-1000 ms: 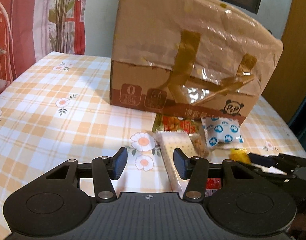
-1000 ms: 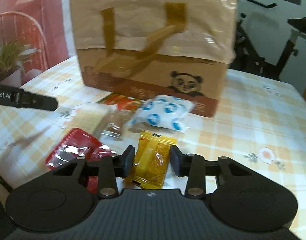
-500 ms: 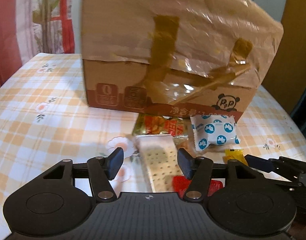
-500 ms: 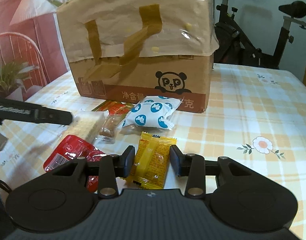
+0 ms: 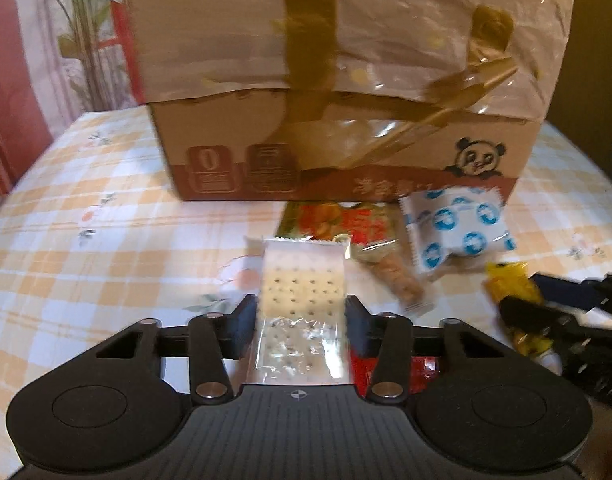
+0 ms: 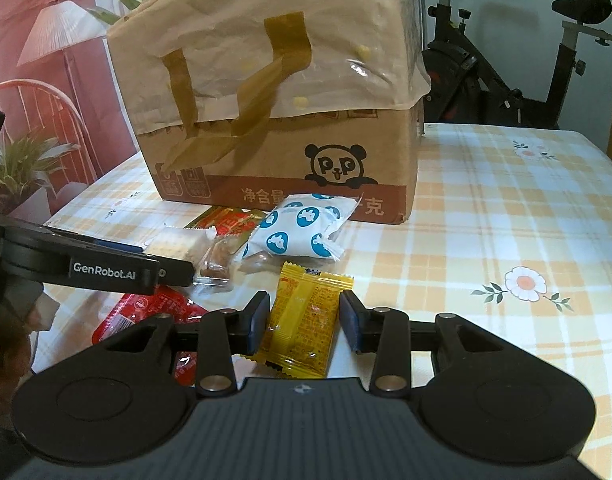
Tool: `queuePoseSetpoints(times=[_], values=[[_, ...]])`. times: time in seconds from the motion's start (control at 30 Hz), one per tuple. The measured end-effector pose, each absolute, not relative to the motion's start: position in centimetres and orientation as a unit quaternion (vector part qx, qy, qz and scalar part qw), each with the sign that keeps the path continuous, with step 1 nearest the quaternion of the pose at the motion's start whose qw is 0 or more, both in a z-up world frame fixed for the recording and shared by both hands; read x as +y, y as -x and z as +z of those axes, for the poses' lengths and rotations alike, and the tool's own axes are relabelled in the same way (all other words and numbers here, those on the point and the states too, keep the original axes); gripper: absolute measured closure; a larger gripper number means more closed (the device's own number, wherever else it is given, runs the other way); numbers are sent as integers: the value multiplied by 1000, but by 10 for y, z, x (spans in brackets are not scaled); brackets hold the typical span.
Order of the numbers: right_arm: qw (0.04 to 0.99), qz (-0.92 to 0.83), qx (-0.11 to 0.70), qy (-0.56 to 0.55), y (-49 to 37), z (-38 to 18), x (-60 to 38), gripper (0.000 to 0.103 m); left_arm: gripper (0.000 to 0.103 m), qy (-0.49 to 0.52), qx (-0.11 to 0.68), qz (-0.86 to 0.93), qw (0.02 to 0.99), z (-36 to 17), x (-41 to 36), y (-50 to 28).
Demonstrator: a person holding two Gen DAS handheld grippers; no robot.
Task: Organize snacks
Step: 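Grasp the white cracker pack with the left tool while the right tool grasps the yellow packet, then carry the cracker pack and yellow packet up over the box with both tools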
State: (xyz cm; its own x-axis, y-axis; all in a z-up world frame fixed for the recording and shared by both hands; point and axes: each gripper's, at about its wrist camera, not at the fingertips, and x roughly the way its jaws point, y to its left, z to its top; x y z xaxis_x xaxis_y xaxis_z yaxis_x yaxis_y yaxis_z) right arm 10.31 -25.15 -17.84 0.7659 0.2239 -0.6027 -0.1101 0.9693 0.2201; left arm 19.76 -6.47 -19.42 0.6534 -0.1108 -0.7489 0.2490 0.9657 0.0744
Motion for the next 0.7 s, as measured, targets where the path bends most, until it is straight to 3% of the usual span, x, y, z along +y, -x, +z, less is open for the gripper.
queuePoseSetpoints(times=[0.27, 0.7], values=[[936, 87, 331, -81, -103, -179, -249, 62, 54, -29, 410, -58, 910, -191, -22, -193], [937, 82, 337, -45, -104, -180, -242, 61, 55, -22, 409, -60, 910, -192, -22, -191]])
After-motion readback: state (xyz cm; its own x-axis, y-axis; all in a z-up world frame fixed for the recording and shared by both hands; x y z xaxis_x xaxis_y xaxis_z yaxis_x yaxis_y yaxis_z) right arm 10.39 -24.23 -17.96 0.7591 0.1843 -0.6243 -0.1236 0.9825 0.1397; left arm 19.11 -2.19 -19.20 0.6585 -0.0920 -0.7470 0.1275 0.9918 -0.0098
